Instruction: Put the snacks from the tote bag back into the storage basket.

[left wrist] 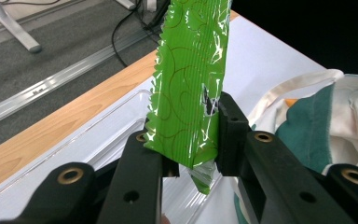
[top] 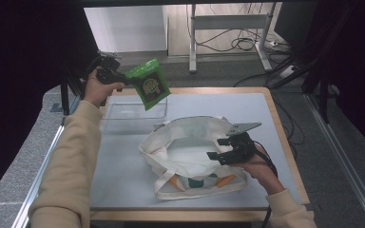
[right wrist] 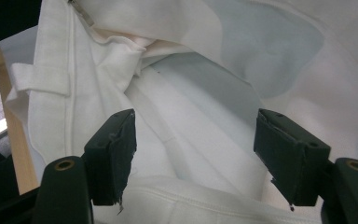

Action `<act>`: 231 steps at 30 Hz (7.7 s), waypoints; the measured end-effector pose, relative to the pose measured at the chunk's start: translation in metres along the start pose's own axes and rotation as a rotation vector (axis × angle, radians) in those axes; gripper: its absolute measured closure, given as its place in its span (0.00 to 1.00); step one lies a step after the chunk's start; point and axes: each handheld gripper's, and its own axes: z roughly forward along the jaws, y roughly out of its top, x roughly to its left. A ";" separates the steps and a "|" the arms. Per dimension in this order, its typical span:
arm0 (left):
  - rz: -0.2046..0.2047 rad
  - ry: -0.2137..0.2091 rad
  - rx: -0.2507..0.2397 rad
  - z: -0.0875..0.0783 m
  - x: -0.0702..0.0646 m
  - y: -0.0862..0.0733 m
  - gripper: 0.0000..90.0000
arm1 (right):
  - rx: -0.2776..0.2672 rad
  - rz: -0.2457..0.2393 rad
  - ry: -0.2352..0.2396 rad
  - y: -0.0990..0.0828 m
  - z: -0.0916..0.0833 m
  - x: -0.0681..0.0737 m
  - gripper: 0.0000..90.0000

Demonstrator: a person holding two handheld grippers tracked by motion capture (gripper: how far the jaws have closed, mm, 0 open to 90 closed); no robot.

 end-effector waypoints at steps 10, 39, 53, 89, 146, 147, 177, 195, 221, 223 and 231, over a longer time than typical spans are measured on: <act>-0.021 0.005 0.007 0.009 0.015 0.000 0.83 | 0.001 0.003 0.000 -0.001 0.000 0.001 0.33; -0.050 0.072 0.118 0.040 0.055 -0.022 0.83 | 0.022 -0.017 0.003 -0.003 0.006 0.006 0.33; -0.022 0.078 0.185 0.072 0.054 -0.033 0.82 | 0.029 -0.015 0.001 -0.004 0.008 0.006 0.32; -0.048 0.237 0.003 0.071 0.055 -0.020 0.47 | 0.058 -0.017 0.005 -0.007 0.015 0.005 0.32; -0.260 0.298 0.228 0.077 0.036 -0.075 0.99 | 0.058 -0.017 0.000 -0.008 0.015 0.007 0.32; -0.269 0.304 0.232 0.079 0.038 -0.075 0.99 | 0.058 -0.019 -0.001 -0.008 0.015 0.006 0.32; -0.333 0.395 0.292 0.115 0.053 -0.063 0.96 | 0.061 -0.009 -0.006 -0.010 0.015 0.003 0.32; -0.326 0.394 0.299 0.118 0.060 -0.061 0.98 | 0.060 -0.001 -0.012 -0.011 0.014 0.001 0.32; -0.236 0.282 0.233 0.067 0.027 -0.070 0.97 | 0.026 0.001 -0.012 -0.009 0.004 -0.001 0.32; -0.217 0.260 0.216 0.062 0.018 -0.069 0.96 | 0.025 0.000 -0.012 -0.009 0.004 0.000 0.32; -0.160 0.189 0.151 0.036 -0.013 -0.074 0.79 | 0.025 0.006 -0.014 -0.012 0.001 0.000 0.32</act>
